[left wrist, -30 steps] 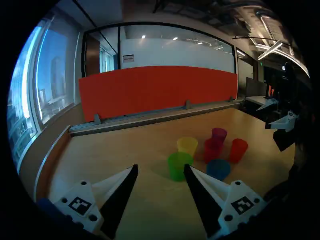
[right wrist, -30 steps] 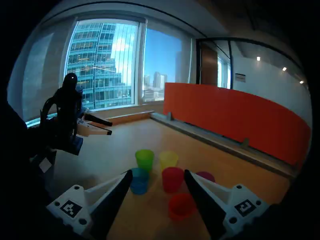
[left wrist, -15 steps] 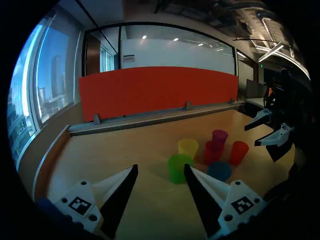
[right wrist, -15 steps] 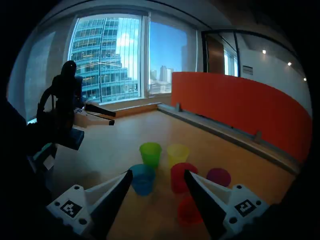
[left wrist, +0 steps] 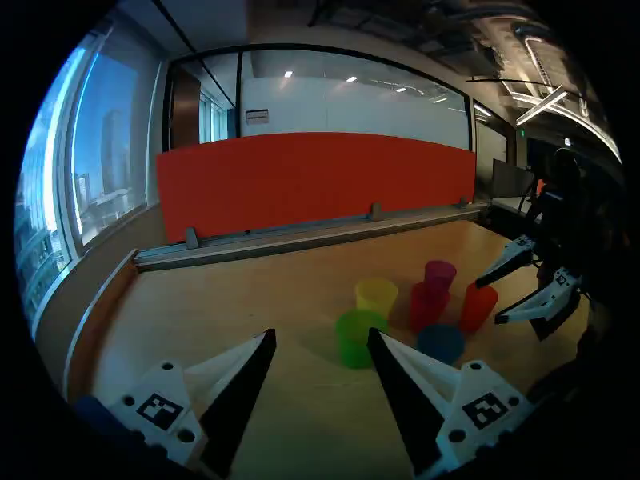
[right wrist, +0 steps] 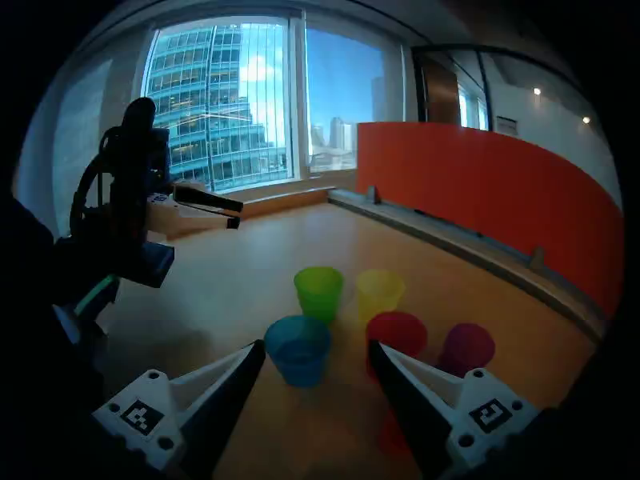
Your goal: Pour water
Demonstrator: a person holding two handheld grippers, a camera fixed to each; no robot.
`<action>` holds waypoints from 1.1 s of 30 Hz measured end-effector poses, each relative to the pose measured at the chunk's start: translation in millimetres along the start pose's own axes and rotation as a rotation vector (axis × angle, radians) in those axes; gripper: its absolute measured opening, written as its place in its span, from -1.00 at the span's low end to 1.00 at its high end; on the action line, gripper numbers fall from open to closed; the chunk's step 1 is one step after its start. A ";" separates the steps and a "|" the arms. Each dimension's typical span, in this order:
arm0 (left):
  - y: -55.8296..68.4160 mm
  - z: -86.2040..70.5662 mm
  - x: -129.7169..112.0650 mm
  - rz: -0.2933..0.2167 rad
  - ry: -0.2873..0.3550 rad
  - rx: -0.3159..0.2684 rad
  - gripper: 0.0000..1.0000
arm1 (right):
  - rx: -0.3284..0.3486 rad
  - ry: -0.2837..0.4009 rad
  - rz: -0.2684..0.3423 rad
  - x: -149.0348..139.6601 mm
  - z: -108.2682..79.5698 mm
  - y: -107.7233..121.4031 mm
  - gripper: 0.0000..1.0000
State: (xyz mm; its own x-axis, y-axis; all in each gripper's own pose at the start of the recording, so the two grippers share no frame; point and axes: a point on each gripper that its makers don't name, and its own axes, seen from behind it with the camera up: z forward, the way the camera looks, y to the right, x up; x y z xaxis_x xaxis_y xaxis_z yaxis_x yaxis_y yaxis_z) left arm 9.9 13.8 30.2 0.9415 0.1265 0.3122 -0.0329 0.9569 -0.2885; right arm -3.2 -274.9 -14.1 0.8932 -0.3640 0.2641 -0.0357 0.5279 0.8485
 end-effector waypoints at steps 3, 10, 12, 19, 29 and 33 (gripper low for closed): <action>-0.8 0.6 -1.1 -0.001 -0.001 0.001 0.69 | 0.008 -0.014 -0.003 -5.9 7.3 -3.8 0.99; -1.3 1.0 -2.9 -0.004 -0.002 -0.001 0.69 | 0.017 -0.037 0.001 -17.8 23.2 -8.9 1.00; -1.5 1.2 -3.4 -0.005 -0.003 -0.001 0.69 | 0.018 -0.043 0.004 -20.6 27.7 -9.3 0.99; -2.6 2.9 -4.1 -0.005 -0.004 -0.001 0.69 | 0.022 -0.069 -0.004 -29.8 43.5 -11.1 0.99; -4.8 4.8 -8.2 -0.012 -0.008 -0.002 0.69 | 0.025 -0.098 -0.003 -40.0 64.7 -14.4 1.00; -6.2 5.2 -10.4 -0.012 -0.011 0.000 0.69 | 0.022 -0.106 -0.004 -43.3 72.3 -14.8 0.99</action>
State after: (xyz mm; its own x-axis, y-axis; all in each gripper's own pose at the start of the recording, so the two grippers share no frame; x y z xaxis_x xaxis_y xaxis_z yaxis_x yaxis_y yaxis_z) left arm -1.5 7.9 33.5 0.9380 0.1177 0.3260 -0.0213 0.9584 -0.2847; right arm -73.7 -322.4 -5.0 0.8407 -0.4462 0.3067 -0.0429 0.5099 0.8592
